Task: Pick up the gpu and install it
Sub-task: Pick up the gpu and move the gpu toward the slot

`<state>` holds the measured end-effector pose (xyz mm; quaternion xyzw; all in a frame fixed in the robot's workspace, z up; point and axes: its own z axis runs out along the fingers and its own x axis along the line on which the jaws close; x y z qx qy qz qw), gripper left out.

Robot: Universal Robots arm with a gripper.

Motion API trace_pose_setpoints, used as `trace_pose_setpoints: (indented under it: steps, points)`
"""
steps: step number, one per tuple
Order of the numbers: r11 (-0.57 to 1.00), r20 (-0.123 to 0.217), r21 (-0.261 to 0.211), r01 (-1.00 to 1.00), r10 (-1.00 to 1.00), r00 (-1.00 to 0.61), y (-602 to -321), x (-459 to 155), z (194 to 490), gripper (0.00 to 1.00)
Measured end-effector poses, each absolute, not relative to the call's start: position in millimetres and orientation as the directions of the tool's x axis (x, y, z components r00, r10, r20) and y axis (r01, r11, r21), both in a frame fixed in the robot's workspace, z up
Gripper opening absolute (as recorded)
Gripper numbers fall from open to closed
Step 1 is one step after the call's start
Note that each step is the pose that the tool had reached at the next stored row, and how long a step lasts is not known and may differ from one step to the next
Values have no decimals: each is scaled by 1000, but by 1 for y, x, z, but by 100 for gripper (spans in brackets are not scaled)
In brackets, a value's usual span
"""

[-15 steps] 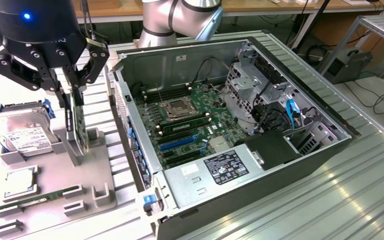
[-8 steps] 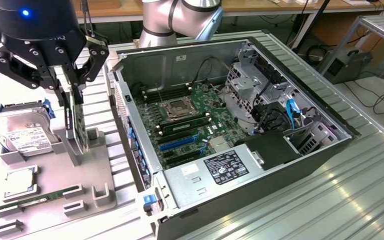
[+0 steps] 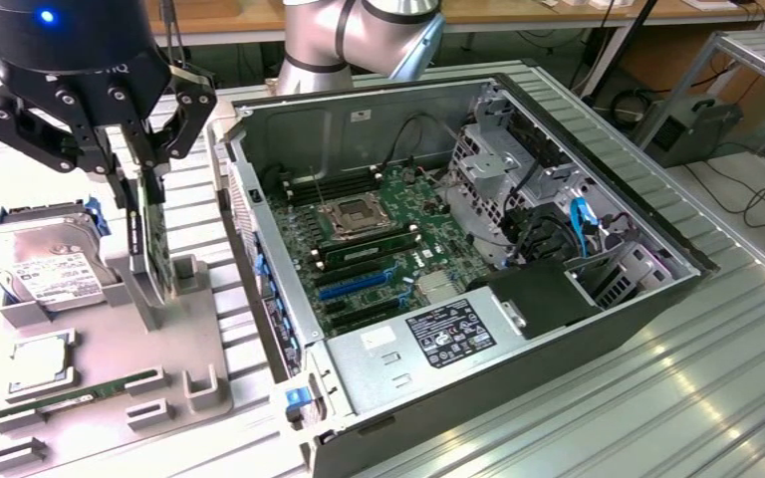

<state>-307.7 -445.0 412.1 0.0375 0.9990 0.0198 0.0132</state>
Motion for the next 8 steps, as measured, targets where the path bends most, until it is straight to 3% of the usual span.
trace_pose_setpoints:
  steps: [8]
  points:
    - [996,-25,40,74,76,-997,-445,-308,414,27]
